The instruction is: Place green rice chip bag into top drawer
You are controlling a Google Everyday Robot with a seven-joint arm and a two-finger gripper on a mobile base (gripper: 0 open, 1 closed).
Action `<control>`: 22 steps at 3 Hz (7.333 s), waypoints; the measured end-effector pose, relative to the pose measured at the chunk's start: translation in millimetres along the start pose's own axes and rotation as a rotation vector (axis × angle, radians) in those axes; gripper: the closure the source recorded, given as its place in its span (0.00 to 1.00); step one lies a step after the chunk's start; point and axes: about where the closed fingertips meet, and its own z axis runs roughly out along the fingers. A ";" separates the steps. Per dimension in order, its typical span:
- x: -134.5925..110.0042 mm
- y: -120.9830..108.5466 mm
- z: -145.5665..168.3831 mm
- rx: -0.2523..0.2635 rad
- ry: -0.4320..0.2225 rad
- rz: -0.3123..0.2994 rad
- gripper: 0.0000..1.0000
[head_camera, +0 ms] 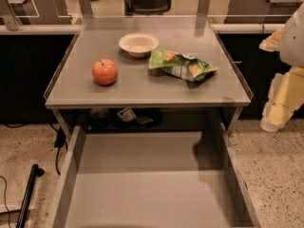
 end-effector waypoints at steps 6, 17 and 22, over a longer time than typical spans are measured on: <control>-87.9 -61.9 19.9 0.101 -0.132 -0.108 0.00; -123.5 -174.7 193.7 0.111 -0.296 0.045 0.40; -128.4 -173.7 191.1 0.117 -0.282 0.030 1.00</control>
Offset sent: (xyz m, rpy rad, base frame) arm 0.0706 0.0489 0.0304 -0.0231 -0.1050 0.1221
